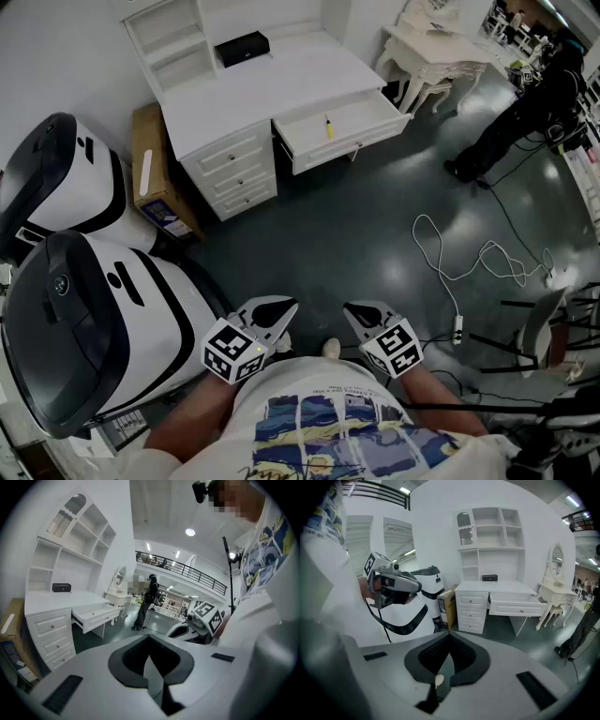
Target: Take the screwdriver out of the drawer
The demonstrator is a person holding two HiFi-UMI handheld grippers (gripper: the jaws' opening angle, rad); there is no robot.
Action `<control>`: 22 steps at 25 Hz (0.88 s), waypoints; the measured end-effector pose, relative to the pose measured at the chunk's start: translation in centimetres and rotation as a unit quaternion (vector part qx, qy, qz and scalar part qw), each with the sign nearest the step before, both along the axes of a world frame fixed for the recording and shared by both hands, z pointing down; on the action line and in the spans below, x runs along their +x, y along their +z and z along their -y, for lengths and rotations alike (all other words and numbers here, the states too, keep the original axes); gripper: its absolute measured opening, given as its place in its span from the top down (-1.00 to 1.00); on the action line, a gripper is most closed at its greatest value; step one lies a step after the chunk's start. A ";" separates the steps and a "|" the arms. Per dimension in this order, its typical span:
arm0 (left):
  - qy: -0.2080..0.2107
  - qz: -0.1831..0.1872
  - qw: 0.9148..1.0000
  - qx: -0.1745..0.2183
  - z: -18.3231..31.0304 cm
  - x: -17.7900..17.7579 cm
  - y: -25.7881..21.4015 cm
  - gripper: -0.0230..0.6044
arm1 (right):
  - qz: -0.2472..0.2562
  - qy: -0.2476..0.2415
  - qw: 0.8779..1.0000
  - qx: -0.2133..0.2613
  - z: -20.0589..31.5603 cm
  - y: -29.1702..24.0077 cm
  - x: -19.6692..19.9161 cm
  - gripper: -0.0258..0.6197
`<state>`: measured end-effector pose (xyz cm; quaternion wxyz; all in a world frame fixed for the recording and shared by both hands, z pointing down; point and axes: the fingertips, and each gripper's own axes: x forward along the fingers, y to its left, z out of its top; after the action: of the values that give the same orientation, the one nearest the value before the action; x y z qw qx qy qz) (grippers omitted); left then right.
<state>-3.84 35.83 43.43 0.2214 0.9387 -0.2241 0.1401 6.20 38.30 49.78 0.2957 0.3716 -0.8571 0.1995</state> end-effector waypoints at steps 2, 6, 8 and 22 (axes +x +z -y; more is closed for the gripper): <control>-0.001 -0.003 1.000 -0.001 0.4 -1.1 0.2 0.88 | -0.003 -0.001 1.000 0.002 0.6 0.0 -1.1 0.84; 0.003 -0.010 1.000 -0.003 0.9 -3.0 0.6 0.88 | -0.011 0.001 1.000 0.001 1.4 0.3 -3.2 0.84; 0.006 -0.016 1.000 -0.005 1.0 -3.7 0.9 0.88 | -0.016 0.003 1.000 -0.002 1.4 0.4 -4.0 0.84; 0.004 -0.007 1.000 -0.011 7.0 -3.5 2.7 0.88 | -0.002 0.030 0.999 -0.018 6.6 2.0 -3.0 0.84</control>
<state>-7.36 28.87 46.17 0.2322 0.9382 -0.2169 0.1370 3.21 31.68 51.79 0.2975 0.3923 -0.8414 0.2228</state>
